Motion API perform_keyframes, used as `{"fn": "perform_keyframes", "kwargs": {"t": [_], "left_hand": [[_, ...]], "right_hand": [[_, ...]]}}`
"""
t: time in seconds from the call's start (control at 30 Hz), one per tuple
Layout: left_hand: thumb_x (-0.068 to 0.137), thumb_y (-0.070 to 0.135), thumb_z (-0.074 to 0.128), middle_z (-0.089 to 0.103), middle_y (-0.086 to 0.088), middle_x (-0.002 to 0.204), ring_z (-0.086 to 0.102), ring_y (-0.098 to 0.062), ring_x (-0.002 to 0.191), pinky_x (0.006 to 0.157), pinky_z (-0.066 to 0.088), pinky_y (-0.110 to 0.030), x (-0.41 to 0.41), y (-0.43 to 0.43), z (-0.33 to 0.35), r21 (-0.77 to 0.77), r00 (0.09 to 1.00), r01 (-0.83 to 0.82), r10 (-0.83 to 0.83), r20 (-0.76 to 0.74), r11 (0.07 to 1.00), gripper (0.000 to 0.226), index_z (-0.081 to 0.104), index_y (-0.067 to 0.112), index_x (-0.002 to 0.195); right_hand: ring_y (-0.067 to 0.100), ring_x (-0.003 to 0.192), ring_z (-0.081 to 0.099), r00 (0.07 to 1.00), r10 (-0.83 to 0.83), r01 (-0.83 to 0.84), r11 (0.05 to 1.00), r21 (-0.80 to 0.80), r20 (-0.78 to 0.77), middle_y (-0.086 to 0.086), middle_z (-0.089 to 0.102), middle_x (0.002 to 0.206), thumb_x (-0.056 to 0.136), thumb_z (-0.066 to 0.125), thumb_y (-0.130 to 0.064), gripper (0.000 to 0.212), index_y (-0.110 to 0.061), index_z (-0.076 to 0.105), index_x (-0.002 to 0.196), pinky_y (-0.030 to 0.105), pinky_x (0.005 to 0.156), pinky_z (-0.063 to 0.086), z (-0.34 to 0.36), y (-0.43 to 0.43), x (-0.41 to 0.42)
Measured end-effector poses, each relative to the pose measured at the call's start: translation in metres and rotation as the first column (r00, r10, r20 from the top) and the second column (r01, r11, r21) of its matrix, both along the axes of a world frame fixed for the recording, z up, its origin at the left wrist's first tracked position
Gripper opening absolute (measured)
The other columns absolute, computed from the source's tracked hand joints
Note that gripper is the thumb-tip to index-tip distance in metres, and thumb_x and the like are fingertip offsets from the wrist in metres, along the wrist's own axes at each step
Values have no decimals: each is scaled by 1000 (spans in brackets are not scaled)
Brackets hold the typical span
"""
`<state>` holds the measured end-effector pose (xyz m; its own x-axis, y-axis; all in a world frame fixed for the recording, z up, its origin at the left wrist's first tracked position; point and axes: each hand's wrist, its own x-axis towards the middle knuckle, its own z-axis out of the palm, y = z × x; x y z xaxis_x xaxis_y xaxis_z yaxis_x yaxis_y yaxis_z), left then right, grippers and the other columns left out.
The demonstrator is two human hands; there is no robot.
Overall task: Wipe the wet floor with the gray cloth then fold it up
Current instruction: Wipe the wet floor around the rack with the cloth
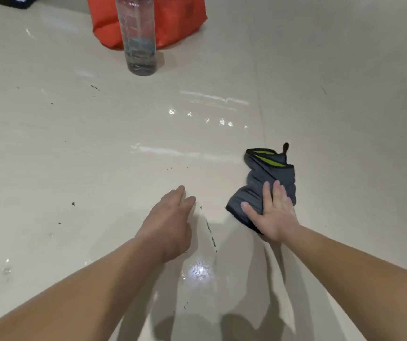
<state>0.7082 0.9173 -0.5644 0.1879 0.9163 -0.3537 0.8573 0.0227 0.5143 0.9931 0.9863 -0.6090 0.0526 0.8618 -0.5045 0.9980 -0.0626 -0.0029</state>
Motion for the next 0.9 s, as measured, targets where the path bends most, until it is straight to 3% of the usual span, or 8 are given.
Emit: {"fn": "perform_keyframes", "kwargs": {"t": [0.27, 0.37, 0.5, 0.6, 0.7, 0.77, 0.83, 0.9], "left_hand": [[99, 11, 42, 5, -2, 172, 10, -19, 156, 125, 14, -27, -32, -23, 1, 46, 1000, 20, -20, -12, 999, 61, 29, 22, 158], [97, 4, 46, 23, -10, 169, 28, -28, 152, 122, 26, -31, -64, -41, -1, 127, 999, -35, 37, -19, 991, 54, 45, 15, 150], [97, 12, 43, 24, -9, 168, 28, -28, 152, 120, 31, -37, -127, -69, 0, 110, 977, -199, 206, -54, 974, 50, 46, 17, 147], [99, 16, 42, 28, -10, 166, 32, -30, 150, 119, 33, -39, -173, -89, 6, 127, 944, -304, 317, -94, 944, 48, 47, 16, 147], [103, 21, 43, 43, -15, 156, 45, -36, 138, 109, 41, -41, -204, -105, 7, 195, 876, -438, 466, -124, 877, 36, 58, 10, 133], [104, 24, 46, 46, -19, 153, 47, -39, 135, 109, 41, -42, -209, -113, 0, 257, 825, -503, 547, -141, 825, 32, 61, 8, 128], [102, 19, 52, 50, -23, 148, 50, -42, 131, 110, 43, -46, -204, -116, -8, 344, 837, -461, 530, -138, 818, 29, 62, 5, 126], [99, 18, 54, 50, -22, 146, 50, -41, 129, 112, 41, -48, -185, -116, -19, 382, 905, -326, 402, -138, 865, 33, 59, 5, 129]], "right_hand": [[33, 153, -23, 987, -154, 160, 975, 152, -53, 22, -24, 165, 83, -3, -79, 106, -7, -16, 160, 48, 125, -9, -10, -135, -59], [40, 153, -19, 996, -79, 86, 983, 164, -49, 26, -23, 164, 87, -2, -76, 104, -1, -7, 159, 51, 124, -7, -20, -164, -112], [46, 154, 12, 970, 219, -185, 948, 259, -110, 33, 12, 164, 95, 26, -71, 97, 3, 20, 157, 57, 120, 12, -26, -180, -192], [44, 155, 6, 851, 486, -430, 863, 266, -199, 30, 10, 165, 92, 35, -70, 97, -1, 19, 159, 57, 120, 10, -25, -180, -249], [30, 148, -37, 660, 710, -692, 702, 170, -246, 18, -31, 163, 93, 29, -73, 102, -10, -13, 160, 52, 121, -15, -13, -161, -292], [19, 146, -41, 557, 733, -748, 647, 147, -390, 8, -36, 162, 94, 36, -69, 98, -16, -13, 162, 44, 122, -20, -9, -141, -296], [15, 158, -7, 498, 585, -565, 779, 272, -640, 4, 2, 171, 98, 49, -50, 75, -14, 28, 160, 36, 128, 2, -1, -127, -291], [17, 145, 41, 488, 463, -208, 885, 416, -740, 4, 50, 152, 97, 58, -28, 44, -9, 62, 137, 30, 119, 31, 5, -116, -278]]}}
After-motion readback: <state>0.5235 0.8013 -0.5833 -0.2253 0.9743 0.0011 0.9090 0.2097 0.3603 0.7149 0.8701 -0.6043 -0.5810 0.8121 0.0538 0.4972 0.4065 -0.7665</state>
